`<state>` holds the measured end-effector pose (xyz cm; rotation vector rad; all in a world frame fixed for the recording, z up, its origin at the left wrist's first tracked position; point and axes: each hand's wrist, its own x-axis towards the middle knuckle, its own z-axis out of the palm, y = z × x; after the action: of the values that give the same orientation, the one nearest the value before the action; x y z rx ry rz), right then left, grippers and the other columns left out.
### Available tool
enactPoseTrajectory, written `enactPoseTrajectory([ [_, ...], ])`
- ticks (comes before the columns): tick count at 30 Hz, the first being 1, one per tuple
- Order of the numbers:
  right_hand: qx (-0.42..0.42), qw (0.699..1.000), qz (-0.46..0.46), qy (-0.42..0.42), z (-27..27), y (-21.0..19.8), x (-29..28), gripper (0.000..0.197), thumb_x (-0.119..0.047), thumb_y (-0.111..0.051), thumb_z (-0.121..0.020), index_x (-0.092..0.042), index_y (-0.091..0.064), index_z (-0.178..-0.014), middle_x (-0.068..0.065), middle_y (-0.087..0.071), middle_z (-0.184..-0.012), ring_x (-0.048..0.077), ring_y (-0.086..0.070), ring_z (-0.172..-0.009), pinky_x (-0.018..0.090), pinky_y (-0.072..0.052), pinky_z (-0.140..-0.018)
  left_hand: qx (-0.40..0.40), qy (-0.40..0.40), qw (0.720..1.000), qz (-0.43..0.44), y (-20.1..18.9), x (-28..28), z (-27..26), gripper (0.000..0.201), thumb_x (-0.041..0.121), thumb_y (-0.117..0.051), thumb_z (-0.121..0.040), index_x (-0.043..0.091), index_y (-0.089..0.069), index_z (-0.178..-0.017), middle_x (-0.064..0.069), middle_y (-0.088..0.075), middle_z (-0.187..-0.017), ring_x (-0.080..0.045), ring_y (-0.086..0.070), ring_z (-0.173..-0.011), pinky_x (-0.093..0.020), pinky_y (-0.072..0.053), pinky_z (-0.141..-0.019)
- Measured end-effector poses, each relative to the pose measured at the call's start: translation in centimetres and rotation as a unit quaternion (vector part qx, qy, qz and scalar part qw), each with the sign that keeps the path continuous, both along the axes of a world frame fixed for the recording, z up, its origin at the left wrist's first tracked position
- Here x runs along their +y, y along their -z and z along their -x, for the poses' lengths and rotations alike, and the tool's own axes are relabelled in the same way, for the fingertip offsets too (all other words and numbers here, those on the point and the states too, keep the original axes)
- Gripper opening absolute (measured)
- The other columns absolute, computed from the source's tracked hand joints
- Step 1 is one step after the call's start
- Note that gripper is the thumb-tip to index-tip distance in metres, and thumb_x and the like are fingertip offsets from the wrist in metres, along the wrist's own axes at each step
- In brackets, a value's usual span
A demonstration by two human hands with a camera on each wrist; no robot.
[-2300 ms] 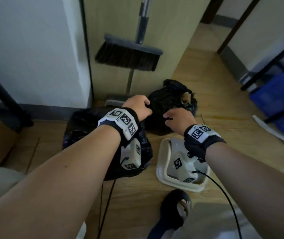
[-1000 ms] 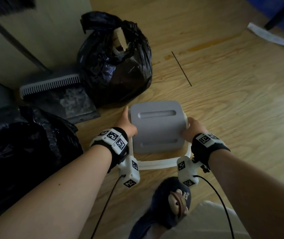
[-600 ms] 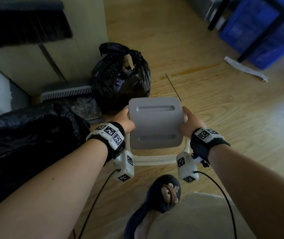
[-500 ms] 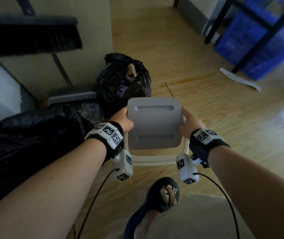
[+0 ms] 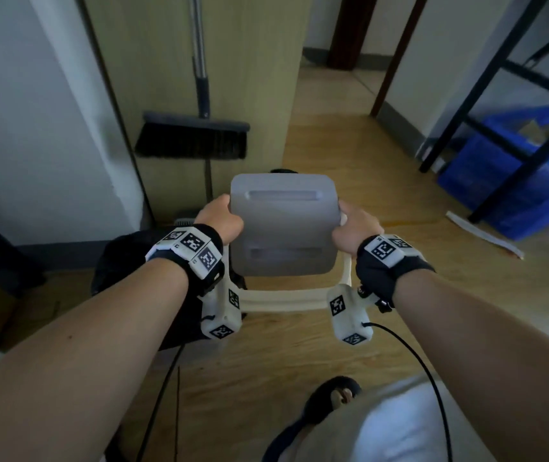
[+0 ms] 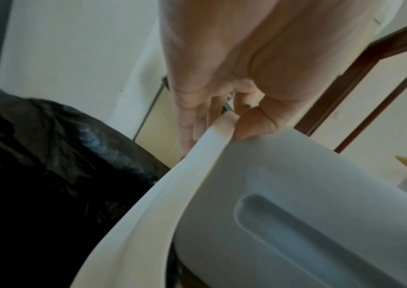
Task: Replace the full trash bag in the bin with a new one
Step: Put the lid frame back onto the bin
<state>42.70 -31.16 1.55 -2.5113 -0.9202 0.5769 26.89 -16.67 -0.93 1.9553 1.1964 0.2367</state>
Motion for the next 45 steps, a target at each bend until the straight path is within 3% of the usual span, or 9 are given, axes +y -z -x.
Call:
enactPoseTrajectory([
  [2, 0.001, 1.0, -0.006, -0.026, 1.4, -0.6, 1.4, 0.066, -0.007, -0.043, -0.082, -0.036, -0.036, -0.141, 0.01, -0.059, -0.107, 0.032, -0.06, -0.085, 0.04, -0.056, -0.074, -0.001, -0.025, 1.0, -0.01, -0.6, 0.8, 1.9, 0.034, 0.003, -0.045, -0.083, 0.008, -0.05, -0.116, -0.01, -0.053, -0.104, -0.03, -0.052, -0.1, -0.033, -0.04, -0.079],
  [5, 0.001, 0.998, -0.006, -0.062, 3.3, -1.1, 3.3, 0.064, -0.007, -0.044, -0.084, -0.034, -0.035, -0.141, 0.014, -0.057, -0.125, 0.037, -0.06, -0.101, 0.047, -0.055, -0.086, -0.001, -0.058, 0.998, -0.022, -1.1, 2.0, 4.5, 0.03, 0.002, -0.044, -0.084, 0.008, -0.052, -0.112, -0.009, -0.052, -0.099, -0.028, -0.05, -0.094, -0.032, -0.038, -0.078],
  [8, 0.016, 0.995, -0.014, -0.095, 4.9, -1.0, 5.2, 0.064, -0.007, -0.044, -0.085, -0.035, -0.034, -0.142, 0.011, -0.057, -0.119, 0.036, -0.06, -0.099, 0.048, -0.055, -0.085, 0.005, -0.088, 0.996, -0.024, -1.2, 3.1, 6.9, 0.023, 0.0, -0.043, -0.084, 0.006, -0.052, -0.105, -0.011, -0.052, -0.098, -0.03, -0.051, -0.093, -0.035, -0.041, -0.081],
  [14, 0.032, 0.989, -0.004, -0.147, 8.0, 0.8, 8.9, 0.058, -0.008, -0.045, -0.083, -0.035, -0.042, -0.135, 0.008, -0.059, -0.115, 0.032, -0.059, -0.096, 0.045, -0.056, -0.084, 0.033, -0.139, 0.99, -0.018, -0.2, 4.5, 11.4, 0.038, -0.001, -0.043, -0.084, 0.003, -0.052, -0.121, -0.016, -0.057, -0.115, -0.035, -0.053, -0.111, -0.033, -0.04, -0.085],
  [18, 0.053, 0.985, 0.007, -0.162, 9.6, 2.7, 10.8, 0.05, -0.012, -0.048, -0.081, -0.036, -0.048, -0.125, 0.004, -0.06, -0.108, 0.029, -0.059, -0.091, 0.039, -0.056, -0.078, 0.042, -0.161, 0.986, -0.014, 0.9, 5.0, 13.5, 0.038, -0.002, -0.044, -0.084, 0.0, -0.054, -0.121, -0.02, -0.059, -0.121, -0.035, -0.054, -0.112, -0.037, -0.043, -0.093],
  [25, 0.051, 0.982, 0.048, -0.175, 10.7, 4.4, 12.3, 0.047, -0.016, -0.054, -0.079, -0.032, -0.05, -0.124, 0.005, -0.061, -0.115, 0.03, -0.059, -0.103, 0.035, -0.051, -0.081, 0.067, -0.147, 0.987, -0.009, 2.6, 5.6, 14.8, 0.033, -0.003, -0.043, -0.086, -0.003, -0.053, -0.118, -0.022, -0.057, -0.119, -0.035, -0.053, -0.112, -0.03, -0.038, -0.085],
  [31, 0.103, 0.969, 0.118, -0.19, 10.3, 3.9, 12.5, 0.076, -0.006, -0.07, -0.067, -0.028, -0.044, -0.135, 0.007, -0.06, -0.119, 0.03, -0.062, -0.103, 0.047, -0.059, -0.08, 0.087, -0.109, 0.99, 0.003, 2.3, 6.7, 15.2, 0.029, 0.001, -0.045, -0.086, 0.0, -0.056, -0.112, -0.011, -0.054, -0.098, -0.028, -0.053, -0.093, -0.029, -0.037, -0.076],
  [39, 0.11, 0.96, 0.137, -0.22, 10.3, 3.2, 12.4, 0.078, -0.001, -0.072, -0.072, -0.026, -0.041, -0.139, 0.01, -0.061, -0.123, 0.03, -0.067, -0.099, 0.048, -0.057, -0.085, 0.099, -0.096, 0.99, -0.006, 2.6, 6.7, 16.2, 0.021, 0.001, -0.05, -0.083, 0.0, -0.058, -0.103, -0.014, -0.056, -0.095, -0.028, -0.052, -0.088, -0.028, -0.039, -0.07],
  [45, 0.088, 0.954, 0.147, -0.245, 10.4, 2.8, 11.9, 0.076, -0.004, -0.075, -0.072, -0.023, -0.042, -0.138, 0.01, -0.06, -0.123, 0.032, -0.065, -0.104, 0.049, -0.056, -0.088, 0.071, -0.092, 0.993, 0.013, 3.1, 6.6, 16.8, 0.035, 0.002, -0.053, -0.082, 0.002, -0.058, -0.116, -0.017, -0.062, -0.112, -0.026, -0.054, -0.092, -0.028, -0.041, -0.077],
])
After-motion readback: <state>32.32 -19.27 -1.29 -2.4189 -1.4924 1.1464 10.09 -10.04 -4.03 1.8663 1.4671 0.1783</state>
